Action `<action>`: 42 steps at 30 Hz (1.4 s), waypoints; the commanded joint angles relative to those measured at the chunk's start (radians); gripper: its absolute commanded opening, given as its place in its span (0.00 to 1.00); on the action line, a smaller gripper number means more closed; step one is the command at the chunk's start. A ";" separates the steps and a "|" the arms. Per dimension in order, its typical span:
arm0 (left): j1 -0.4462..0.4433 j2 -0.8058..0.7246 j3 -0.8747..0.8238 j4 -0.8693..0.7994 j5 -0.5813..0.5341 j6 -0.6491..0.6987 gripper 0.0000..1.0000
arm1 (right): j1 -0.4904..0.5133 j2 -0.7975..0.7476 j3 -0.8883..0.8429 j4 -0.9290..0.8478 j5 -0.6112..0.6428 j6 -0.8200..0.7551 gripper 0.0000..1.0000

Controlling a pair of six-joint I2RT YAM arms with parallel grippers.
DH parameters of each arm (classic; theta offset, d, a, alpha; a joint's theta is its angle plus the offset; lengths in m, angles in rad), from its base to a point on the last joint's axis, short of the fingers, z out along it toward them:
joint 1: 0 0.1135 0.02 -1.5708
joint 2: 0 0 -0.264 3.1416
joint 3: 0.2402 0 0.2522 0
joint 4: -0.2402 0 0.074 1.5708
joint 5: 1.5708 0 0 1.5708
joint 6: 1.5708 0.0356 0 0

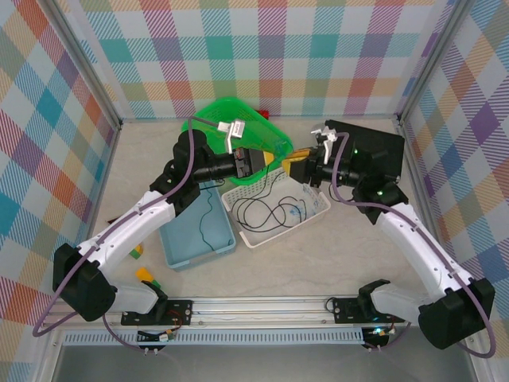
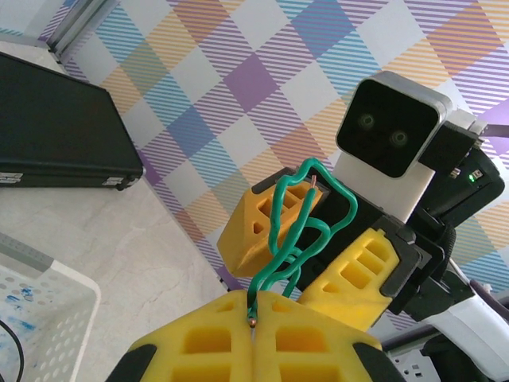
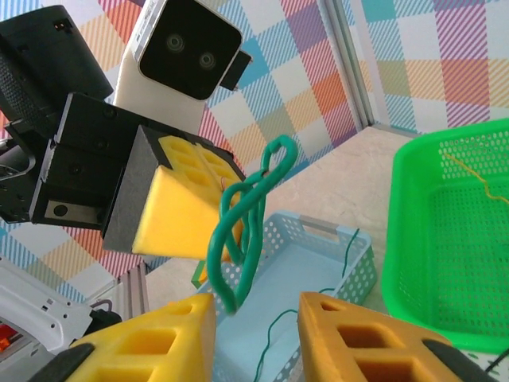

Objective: Untangle the cables

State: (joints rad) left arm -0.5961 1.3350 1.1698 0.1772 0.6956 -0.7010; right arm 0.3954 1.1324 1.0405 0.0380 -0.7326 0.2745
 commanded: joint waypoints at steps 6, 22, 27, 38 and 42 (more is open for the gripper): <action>-0.019 -0.014 0.013 0.001 0.020 0.008 0.00 | 0.010 0.020 -0.031 0.138 -0.036 0.052 0.07; -0.019 -0.019 0.036 -0.020 0.037 0.008 0.00 | 0.010 -0.080 -0.015 -0.252 0.632 -0.185 0.00; -0.017 -0.043 0.059 -0.084 0.017 0.061 0.00 | 0.010 -0.065 0.020 -0.382 0.828 -0.184 0.00; 0.024 -0.121 0.113 -0.331 -0.107 0.190 0.00 | 0.010 -0.039 0.104 -0.587 1.184 -0.274 0.00; 0.046 -0.128 0.111 -0.361 -0.107 0.182 0.00 | 0.010 -0.050 0.104 -0.589 1.229 -0.298 0.00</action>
State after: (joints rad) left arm -0.5858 1.2724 1.2392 -0.1417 0.6037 -0.5411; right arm 0.4412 1.0836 1.1374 -0.4599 0.2543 0.0078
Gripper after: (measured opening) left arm 0.057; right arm 0.053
